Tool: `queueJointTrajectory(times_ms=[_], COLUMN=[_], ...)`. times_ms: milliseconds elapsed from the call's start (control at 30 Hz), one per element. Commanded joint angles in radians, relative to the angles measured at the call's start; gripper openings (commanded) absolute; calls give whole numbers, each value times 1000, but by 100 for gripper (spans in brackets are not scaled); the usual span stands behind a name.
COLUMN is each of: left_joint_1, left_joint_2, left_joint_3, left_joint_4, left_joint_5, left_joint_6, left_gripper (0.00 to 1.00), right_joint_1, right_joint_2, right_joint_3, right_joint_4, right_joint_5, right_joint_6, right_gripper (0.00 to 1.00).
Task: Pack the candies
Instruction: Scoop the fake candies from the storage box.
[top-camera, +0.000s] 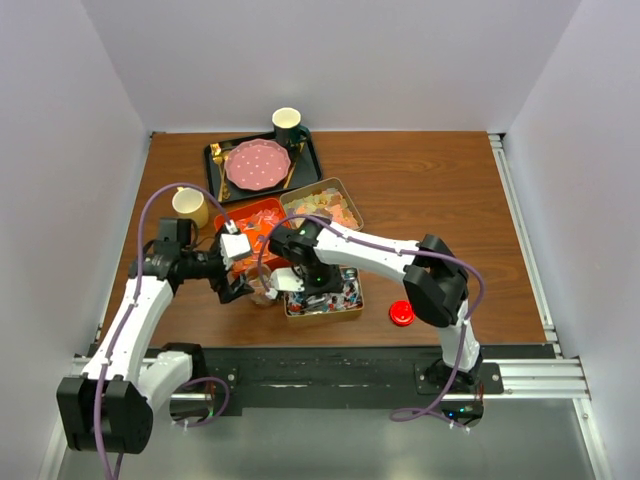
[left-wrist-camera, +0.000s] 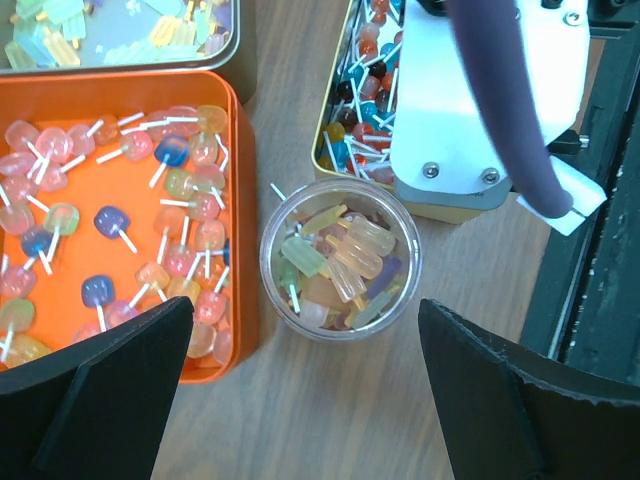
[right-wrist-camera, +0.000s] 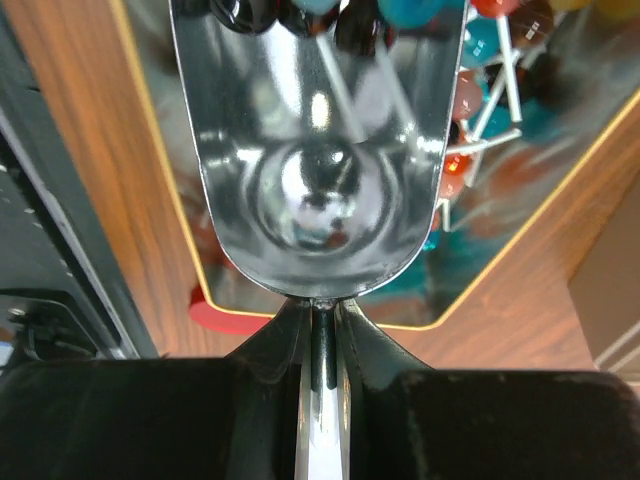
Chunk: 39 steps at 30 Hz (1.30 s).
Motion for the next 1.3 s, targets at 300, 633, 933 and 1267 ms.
queueJointTrajectory(times_ms=[300, 633, 933, 1267], left_joint_1=[-3, 18, 38, 87], left_joint_2=[-35, -6, 19, 25], left_joint_3=[117, 178, 180, 169], left_joint_4=[-47, -60, -40, 81], left_joint_5=[-58, -67, -66, -70], left_joint_6=[-94, -126, -158, -282], left_gripper=[100, 100, 100, 100], right_joint_1=[-19, -102, -137, -140], right_joint_2=[-79, -222, -361, -433], right_joint_3=[-155, -324, -460, -372], right_joint_4=[219, 452, 539, 365], right_joint_5=[-108, -184, -302, -278], right_joint_6=[65, 44, -18, -85], right_gripper=[0, 0, 0, 0])
